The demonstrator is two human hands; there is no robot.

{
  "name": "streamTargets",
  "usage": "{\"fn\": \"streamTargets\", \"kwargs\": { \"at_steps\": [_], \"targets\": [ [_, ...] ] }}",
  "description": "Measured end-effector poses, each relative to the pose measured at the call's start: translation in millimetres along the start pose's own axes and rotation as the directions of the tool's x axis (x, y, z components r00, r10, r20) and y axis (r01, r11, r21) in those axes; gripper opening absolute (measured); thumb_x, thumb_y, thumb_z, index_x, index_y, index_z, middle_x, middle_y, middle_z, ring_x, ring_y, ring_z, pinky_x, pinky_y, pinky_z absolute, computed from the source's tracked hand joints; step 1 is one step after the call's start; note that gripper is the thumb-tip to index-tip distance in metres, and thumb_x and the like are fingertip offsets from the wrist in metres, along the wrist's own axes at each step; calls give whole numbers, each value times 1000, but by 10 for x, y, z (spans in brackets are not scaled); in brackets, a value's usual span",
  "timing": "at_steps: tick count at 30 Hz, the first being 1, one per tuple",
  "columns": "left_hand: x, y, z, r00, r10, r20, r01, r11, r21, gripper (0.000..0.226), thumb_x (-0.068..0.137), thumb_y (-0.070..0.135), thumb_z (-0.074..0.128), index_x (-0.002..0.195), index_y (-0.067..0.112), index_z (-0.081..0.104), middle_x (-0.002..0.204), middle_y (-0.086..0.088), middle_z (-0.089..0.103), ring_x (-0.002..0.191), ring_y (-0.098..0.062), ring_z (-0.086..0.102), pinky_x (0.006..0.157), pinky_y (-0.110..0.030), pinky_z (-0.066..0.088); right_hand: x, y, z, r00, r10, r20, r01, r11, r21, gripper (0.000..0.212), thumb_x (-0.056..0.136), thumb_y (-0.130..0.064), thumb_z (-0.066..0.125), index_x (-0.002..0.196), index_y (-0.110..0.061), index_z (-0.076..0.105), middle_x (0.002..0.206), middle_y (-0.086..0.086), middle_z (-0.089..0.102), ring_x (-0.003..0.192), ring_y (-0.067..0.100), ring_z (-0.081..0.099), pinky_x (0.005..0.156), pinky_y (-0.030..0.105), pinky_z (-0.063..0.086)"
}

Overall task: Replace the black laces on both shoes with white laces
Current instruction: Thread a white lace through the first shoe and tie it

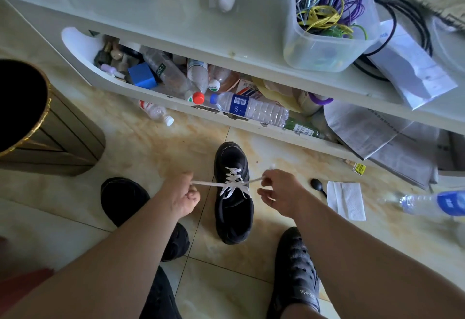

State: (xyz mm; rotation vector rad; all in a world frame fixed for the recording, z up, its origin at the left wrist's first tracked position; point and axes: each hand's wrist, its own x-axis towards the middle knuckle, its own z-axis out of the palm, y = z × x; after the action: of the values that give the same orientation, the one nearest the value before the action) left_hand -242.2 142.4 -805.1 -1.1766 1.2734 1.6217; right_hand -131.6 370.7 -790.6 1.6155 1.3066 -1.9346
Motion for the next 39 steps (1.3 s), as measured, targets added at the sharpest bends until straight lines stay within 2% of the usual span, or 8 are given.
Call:
{"fn": "streamTargets", "kwargs": {
  "at_steps": [4,8,11,14,19,22,27,39],
  "targets": [
    [167,-3,-297,981,145,-128,-127,982,142,6,108,7,47,107,11,51,77,-2,50,61,-12,47,55,-26,42,141,271,-278,966,26,-258,-44,997,-67,12,102,-12,52,99,-8,63,72,4,56,53,18,49,51,27,38],
    [187,-71,-313,983,183,-19,-184,974,-130,20,102,-9,52,110,9,54,68,-5,59,59,-12,53,67,-24,50,116,323,-258,979,29,-201,-25,999,25,11,100,-17,62,104,-11,70,81,6,63,63,21,56,55,28,44],
    [5,-146,-71,986,161,49,-166,977,136,3,104,14,62,106,16,63,81,0,53,56,-9,38,47,-21,40,63,207,-126,995,38,-96,-25,990,141,11,100,-19,65,105,-11,70,95,7,68,74,25,62,62,31,51],
    [-94,-340,131,933,277,230,-359,678,642,6,99,22,67,98,20,61,78,2,54,63,-14,47,56,-29,37,39,119,-10,1000,19,-24,-15,987,158,8,101,-17,62,103,-11,67,99,8,70,78,27,63,69,34,52],
    [-78,-621,126,819,333,467,-542,184,820,41,84,40,77,118,38,54,106,14,65,92,-9,66,74,-30,57,-32,161,156,997,-72,20,74,979,-188,10,91,-9,68,99,-16,67,92,5,70,77,23,58,69,33,47],
    [-10,-706,77,745,491,451,-477,-80,875,40,86,39,74,116,43,48,106,16,63,88,-11,66,71,-37,60,-66,321,238,975,-210,76,216,798,-563,24,82,-5,69,97,-22,64,93,2,68,76,20,60,60,27,49],
    [42,-735,-4,636,639,433,-462,-134,877,14,92,32,58,90,34,44,84,11,56,71,-15,57,55,-31,37,-132,518,331,937,-350,-12,257,711,-655,11,79,-18,67,86,-26,65,81,-3,68,72,16,63,55,27,49],
    [17,-499,-97,603,634,485,-392,-295,872,31,92,21,47,114,40,56,108,5,58,87,-26,63,71,-38,56,-86,538,224,897,-432,-90,245,657,-713,12,88,-20,58,89,-26,69,79,-5,64,72,19,63,61,29,52]
  ]
}}
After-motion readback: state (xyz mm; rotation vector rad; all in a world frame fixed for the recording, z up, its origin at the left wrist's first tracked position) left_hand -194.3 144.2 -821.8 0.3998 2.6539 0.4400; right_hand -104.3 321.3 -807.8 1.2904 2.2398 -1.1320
